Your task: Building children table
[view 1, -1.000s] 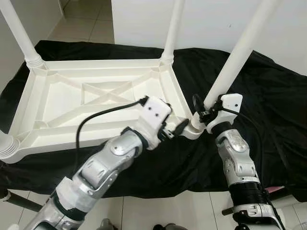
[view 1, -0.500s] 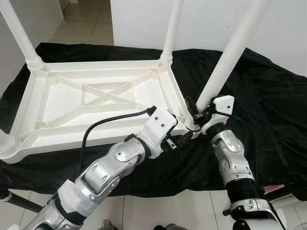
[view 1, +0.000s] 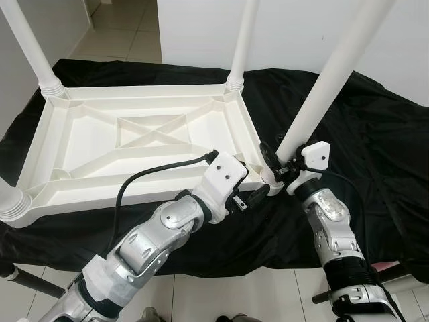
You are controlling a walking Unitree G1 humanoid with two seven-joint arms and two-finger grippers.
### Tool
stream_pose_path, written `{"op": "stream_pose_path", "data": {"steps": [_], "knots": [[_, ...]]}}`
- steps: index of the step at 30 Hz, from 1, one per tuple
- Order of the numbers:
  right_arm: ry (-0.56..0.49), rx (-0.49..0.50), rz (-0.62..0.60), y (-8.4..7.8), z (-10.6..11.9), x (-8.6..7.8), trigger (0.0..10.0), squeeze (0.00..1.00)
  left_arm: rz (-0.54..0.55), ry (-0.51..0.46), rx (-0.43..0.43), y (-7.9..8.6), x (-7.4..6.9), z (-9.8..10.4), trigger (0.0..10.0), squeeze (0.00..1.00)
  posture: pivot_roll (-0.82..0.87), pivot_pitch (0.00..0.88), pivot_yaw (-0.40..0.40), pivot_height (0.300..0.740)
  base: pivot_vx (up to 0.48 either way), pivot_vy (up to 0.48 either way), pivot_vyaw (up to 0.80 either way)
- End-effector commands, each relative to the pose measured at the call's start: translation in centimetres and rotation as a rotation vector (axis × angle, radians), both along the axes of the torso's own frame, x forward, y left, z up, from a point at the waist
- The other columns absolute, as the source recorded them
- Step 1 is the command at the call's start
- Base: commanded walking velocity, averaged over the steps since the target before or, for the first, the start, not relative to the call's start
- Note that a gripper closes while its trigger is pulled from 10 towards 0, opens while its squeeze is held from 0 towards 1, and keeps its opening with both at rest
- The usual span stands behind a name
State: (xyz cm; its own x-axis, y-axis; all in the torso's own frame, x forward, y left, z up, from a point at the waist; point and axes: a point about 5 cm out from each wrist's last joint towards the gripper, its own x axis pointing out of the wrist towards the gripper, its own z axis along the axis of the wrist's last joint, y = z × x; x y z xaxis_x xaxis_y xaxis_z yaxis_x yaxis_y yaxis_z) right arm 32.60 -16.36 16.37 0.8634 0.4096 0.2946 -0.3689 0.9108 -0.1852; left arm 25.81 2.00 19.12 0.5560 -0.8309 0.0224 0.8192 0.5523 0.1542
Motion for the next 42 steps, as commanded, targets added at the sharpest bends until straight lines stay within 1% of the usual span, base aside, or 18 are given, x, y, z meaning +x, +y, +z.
{"op": "stream_pose_path", "data": {"steps": [1,3,9,11,12,13,14,16,18,23,27,30,32,35,37,38,40,42], "knots": [[0.100,-0.071,0.003,-0.4,-2.4,-0.3,10.0,0.00,-0.141,0.019,0.023,-0.6,-0.7,-0.4,10.0,0.00,-0.03,0.131,-0.040,0.740,0.000,0.000,0.00],[0.098,-0.095,0.010,-0.3,-2.5,-0.3,10.0,0.00,-0.142,0.018,0.021,-0.7,-0.6,-0.3,10.0,0.00,-0.03,0.130,-0.041,0.740,0.000,0.000,0.00],[0.124,-0.112,0.050,0.3,-2.8,0.0,10.0,0.00,-0.141,0.014,0.023,-0.8,-0.5,-0.3,10.0,0.00,-0.03,0.129,-0.043,0.740,0.000,0.000,0.00],[0.136,-0.099,0.052,0.3,-2.9,0.1,10.0,0.00,-0.141,0.015,0.021,-0.8,-0.5,-0.3,10.0,0.00,-0.03,0.129,-0.044,0.740,0.000,0.000,0.00],[0.166,-0.077,0.046,0.3,-3.0,0.4,10.0,0.00,-0.141,0.014,0.020,-0.8,-0.6,-0.2,10.0,0.00,-0.03,0.130,-0.046,0.740,0.000,0.000,0.00],[0.166,-0.077,0.046,0.3,-3.0,0.4,10.0,0.00,-0.141,0.014,0.020,-0.8,-0.6,-0.2,10.0,0.00,-0.03,0.130,-0.046,0.740,0.000,0.000,0.00],[0.197,-0.056,0.035,0.3,-3.2,0.7,10.0,0.00,-0.142,0.015,0.018,-0.8,-0.6,-0.2,10.0,0.00,-0.03,0.129,-0.048,0.740,0.000,0.000,0.00],[0.197,-0.056,0.035,0.3,-3.2,0.7,10.0,0.00,-0.142,0.015,0.018,-0.8,-0.6,-0.2,10.0,0.00,-0.03,0.129,-0.048,0.740,0.000,0.000,0.00],[0.267,-0.027,0.003,0.2,-3.5,1.3,10.0,0.00,-0.141,0.010,0.017,-0.8,-0.6,-0.1,10.0,0.00,-0.03,0.129,-0.052,0.740,0.000,0.000,0.00],[0.306,-0.007,-0.019,0.1,-3.8,1.7,10.0,0.00,-0.138,0.007,0.016,-0.8,-0.6,-0.1,10.0,0.00,-0.02,0.127,-0.057,0.740,0.000,0.000,0.00],[0.311,-0.012,-0.030,0.1,-3.9,1.7,10.0,0.00,-0.136,0.007,0.013,-0.9,-0.7,0.0,10.0,0.00,-0.02,0.126,-0.057,0.740,0.000,0.000,0.00],[0.322,0.006,-0.043,0.0,-4.3,1.5,10.0,0.00,-0.136,0.007,0.012,-0.9,-0.7,0.0,10.0,0.00,-0.02,0.124,-0.061,0.740,0.000,0.000,0.00],[0.323,0.039,-0.061,-0.2,-4.5,1.3,10.0,0.00,-0.136,0.007,0.012,-0.9,-0.8,0.0,10.0,0.00,-0.02,0.123,-0.060,0.740,0.000,0.000,0.00],[0.325,0.060,-0.066,-0.3,-4.7,1.2,10.0,0.00,-0.136,0.006,0.012,-0.9,-0.8,0.0,10.0,0.00,-0.02,0.122,-0.061,0.740,0.000,0.000,0.00],[0.316,0.109,-0.077,-0.4,-4.7,0.9,10.0,0.00,-0.136,0.005,0.010,-0.9,-0.7,0.0,10.0,0.00,-0.02,0.124,-0.060,0.740,0.000,0.000,0.00],[0.316,0.109,-0.077,-0.4,-4.7,0.9,10.0,0.00,-0.136,0.005,0.010,-0.9,-0.7,0.0,10.0,0.00,-0.02,0.124,-0.060,0.740,0.000,0.000,0.00],[0.308,0.150,-0.090,-0.5,-4.8,0.6,10.0,0.00,-0.135,0.005,0.009,-0.9,-0.7,0.1,10.0,0.00,-0.03,0.127,-0.057,0.740,0.000,0.000,0.00],[0.308,0.160,-0.095,-0.5,-4.8,0.5,10.0,0.00,-0.134,0.005,0.008,-0.9,-0.7,0.1,10.0,0.00,-0.03,0.127,-0.057,0.740,0.000,0.000,0.00]]}}
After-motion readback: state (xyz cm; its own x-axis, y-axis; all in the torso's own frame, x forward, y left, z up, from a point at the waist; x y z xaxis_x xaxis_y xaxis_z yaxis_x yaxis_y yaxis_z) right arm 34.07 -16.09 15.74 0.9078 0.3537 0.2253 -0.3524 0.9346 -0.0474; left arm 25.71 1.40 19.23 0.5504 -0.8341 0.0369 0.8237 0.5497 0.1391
